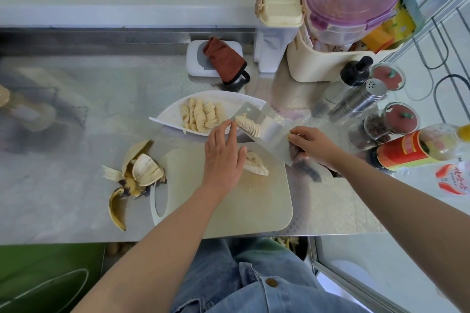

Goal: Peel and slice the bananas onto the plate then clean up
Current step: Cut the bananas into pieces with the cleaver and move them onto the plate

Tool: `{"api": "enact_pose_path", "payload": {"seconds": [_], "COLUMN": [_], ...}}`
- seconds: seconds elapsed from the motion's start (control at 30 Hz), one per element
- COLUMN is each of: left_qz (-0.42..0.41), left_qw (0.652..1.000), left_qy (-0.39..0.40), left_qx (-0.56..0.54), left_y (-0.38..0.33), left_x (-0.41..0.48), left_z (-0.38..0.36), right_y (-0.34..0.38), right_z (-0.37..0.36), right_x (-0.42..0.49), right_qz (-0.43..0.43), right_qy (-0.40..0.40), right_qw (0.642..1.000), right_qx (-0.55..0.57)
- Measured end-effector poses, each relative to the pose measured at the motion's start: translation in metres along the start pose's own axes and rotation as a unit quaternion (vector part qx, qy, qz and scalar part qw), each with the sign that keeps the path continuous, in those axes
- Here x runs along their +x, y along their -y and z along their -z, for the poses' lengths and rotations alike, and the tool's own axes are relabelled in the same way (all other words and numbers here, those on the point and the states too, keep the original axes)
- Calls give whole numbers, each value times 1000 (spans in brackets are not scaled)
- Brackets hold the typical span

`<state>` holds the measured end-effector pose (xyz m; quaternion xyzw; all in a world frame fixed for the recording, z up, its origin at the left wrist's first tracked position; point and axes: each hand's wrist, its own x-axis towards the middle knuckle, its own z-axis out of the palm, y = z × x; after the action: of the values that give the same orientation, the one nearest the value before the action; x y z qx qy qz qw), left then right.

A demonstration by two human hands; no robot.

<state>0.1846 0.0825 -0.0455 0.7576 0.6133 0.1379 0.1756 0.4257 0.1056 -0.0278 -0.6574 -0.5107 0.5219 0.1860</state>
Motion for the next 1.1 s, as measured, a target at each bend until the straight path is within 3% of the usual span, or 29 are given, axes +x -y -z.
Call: {"api": "enact_pose_path", "payload": {"seconds": [0.23, 0.47, 0.63, 0.83, 1.1], "left_qz": [14, 112, 57, -78, -137], "left_qw": [999, 993, 998, 994, 985], "left_qy": [-32, 0, 16, 42, 53], "left_qx": [3, 32, 36, 68, 91], "left_y": [5, 29, 37, 31, 36], "left_x": [24, 61, 65, 76, 75], "left_z": [13, 24, 24, 13, 10], "right_y": [24, 50, 49, 49, 48], "right_z": [-7, -36, -54, -73, -70], "right_x": [8, 24, 18, 7, -4], "right_qz": [12, 13, 12, 36, 15], "right_qy": [-25, -95, -139, -147, -152], "right_qw": [1000, 994, 985, 984, 986], "right_qx": [11, -60, -106, -90, -59]}}
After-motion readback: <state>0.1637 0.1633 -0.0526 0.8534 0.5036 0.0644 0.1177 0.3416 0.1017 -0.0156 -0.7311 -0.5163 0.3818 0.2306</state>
